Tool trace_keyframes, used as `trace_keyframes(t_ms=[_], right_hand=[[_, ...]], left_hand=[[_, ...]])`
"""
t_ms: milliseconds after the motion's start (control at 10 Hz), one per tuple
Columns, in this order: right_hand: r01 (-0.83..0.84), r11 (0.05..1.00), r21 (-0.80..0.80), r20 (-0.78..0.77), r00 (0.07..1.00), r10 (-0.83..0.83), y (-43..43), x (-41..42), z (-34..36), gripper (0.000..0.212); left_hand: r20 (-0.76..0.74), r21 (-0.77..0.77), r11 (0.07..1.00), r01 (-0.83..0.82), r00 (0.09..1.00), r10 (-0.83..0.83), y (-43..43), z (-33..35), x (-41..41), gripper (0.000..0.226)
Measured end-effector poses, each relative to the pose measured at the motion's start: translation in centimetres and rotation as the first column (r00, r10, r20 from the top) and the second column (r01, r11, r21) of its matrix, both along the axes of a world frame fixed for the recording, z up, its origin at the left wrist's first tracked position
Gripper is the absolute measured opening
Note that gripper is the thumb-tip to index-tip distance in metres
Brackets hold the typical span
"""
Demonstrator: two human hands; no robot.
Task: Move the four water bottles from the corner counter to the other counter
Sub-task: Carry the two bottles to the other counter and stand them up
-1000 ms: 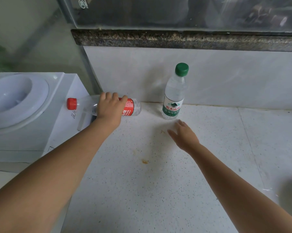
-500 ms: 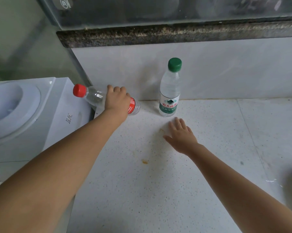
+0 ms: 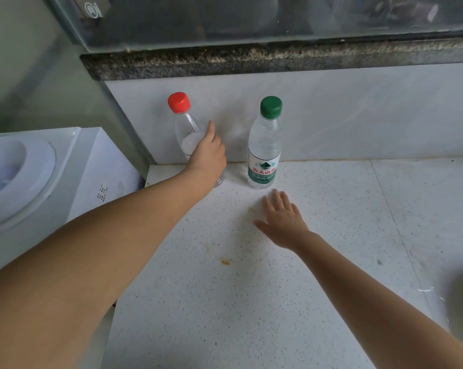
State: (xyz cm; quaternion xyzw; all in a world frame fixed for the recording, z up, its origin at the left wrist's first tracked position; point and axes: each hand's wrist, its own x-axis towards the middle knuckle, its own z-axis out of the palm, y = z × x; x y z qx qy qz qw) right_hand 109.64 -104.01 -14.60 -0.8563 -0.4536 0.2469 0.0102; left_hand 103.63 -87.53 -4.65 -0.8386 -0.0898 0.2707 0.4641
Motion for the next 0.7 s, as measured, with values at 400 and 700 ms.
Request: trace_keyframes(t_ms=[400, 700], right_hand=[[-0.022, 1.0, -0.012, -0.02, 1.0, 0.022, 0.05, 0.4, -0.02, 0.076], [-0.019, 1.0, -0.005, 0.0, 1.0, 0.019, -0.14, 0.22, 0.06, 0.074]], left_hand=[[-0.013, 0.06, 0.992, 0.109, 0.994, -0.108, -0.82, -0.3, -0.27, 0.035], [0.102, 0.03, 0.99, 0.139, 0.985, -0.142, -0.86, -0.82, -0.68, 0.028]])
